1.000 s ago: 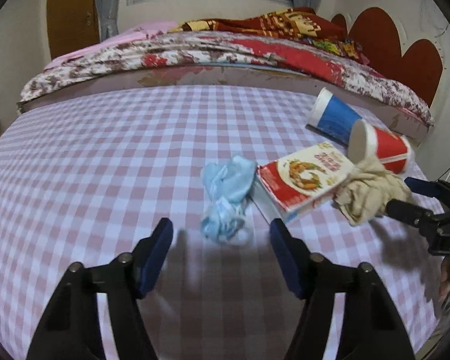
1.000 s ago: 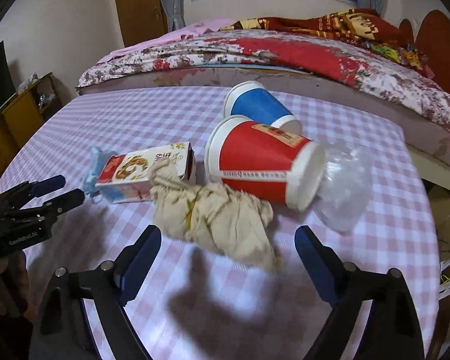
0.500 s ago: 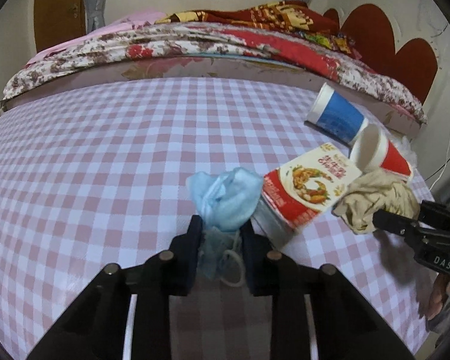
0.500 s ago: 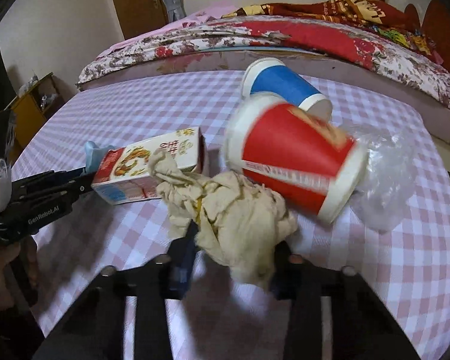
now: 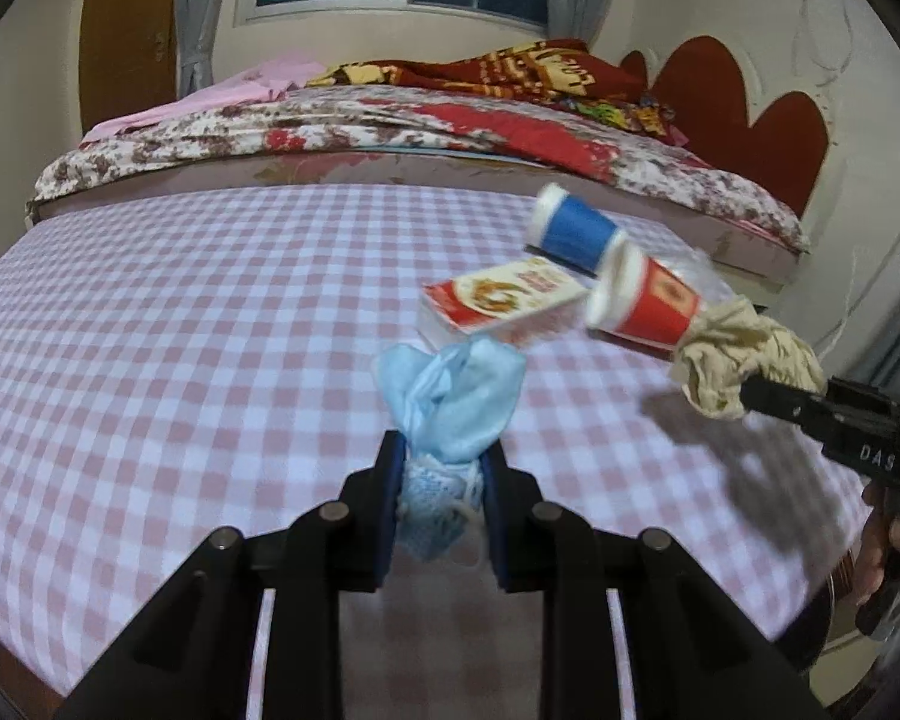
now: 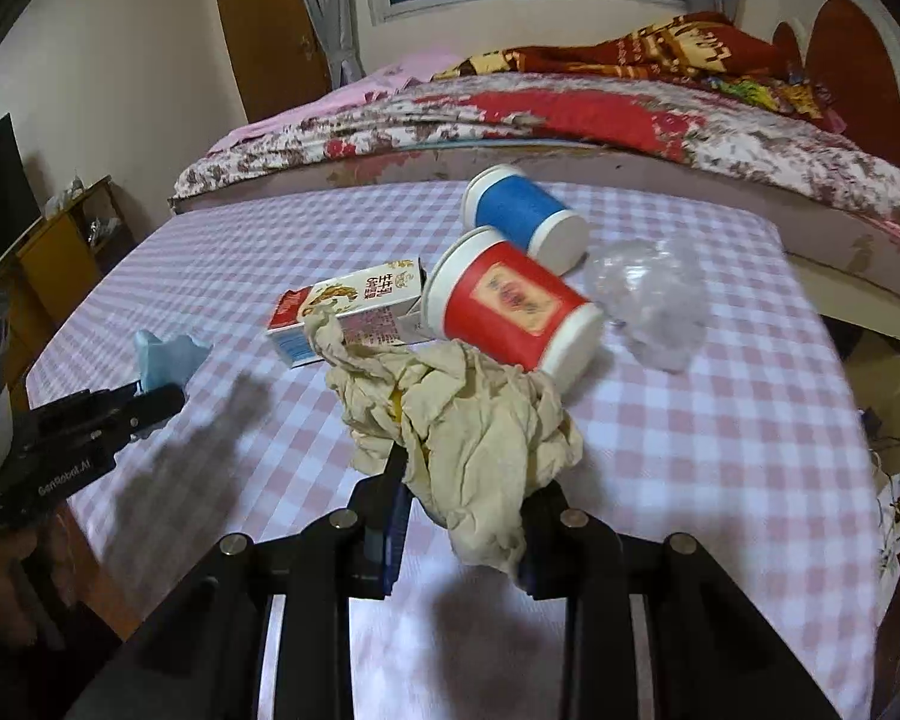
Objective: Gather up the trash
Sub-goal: 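Carry mask and beige cloth over the black bin while both tools open to drop them, then move both tools back over the bed toward the carton and cups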
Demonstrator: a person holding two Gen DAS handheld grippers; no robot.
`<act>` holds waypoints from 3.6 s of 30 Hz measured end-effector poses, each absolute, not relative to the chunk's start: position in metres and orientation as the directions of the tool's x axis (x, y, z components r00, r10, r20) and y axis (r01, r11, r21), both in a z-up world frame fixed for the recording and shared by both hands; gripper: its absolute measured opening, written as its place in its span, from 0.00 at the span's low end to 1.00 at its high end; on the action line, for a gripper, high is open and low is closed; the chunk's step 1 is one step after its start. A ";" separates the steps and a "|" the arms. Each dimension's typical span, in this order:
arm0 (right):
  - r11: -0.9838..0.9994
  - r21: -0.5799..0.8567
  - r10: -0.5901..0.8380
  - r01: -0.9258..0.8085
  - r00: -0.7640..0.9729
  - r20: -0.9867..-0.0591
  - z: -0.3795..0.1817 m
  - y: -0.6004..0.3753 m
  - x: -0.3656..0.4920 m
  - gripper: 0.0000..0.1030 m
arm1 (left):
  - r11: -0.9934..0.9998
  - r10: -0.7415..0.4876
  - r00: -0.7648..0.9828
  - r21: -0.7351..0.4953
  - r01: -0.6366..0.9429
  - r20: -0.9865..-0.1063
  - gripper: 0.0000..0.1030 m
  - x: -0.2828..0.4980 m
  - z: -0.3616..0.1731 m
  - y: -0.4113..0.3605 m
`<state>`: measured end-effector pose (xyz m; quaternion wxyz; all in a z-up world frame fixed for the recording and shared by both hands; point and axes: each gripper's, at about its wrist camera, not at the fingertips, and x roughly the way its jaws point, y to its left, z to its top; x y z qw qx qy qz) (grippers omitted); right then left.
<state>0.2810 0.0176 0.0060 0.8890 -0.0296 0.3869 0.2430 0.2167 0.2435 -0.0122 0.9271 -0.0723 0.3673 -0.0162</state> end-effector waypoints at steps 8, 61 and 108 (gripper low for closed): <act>0.905 0.113 0.370 -0.410 0.627 -0.685 0.019 -0.034 0.237 0.30 | 0.989 -0.137 0.744 -0.138 0.061 -0.654 0.25 0.187 -0.003 0.192; 0.971 0.173 0.018 0.164 0.672 -0.741 -0.045 -0.365 0.053 0.30 | 0.731 -0.526 0.436 -0.125 0.671 -0.731 0.25 0.102 -0.045 -0.162; 0.980 -0.053 -0.133 0.190 0.439 -0.889 -0.149 -0.374 0.084 0.99 | 0.805 -0.405 0.416 -0.102 0.584 -0.814 0.99 0.137 -0.126 -0.173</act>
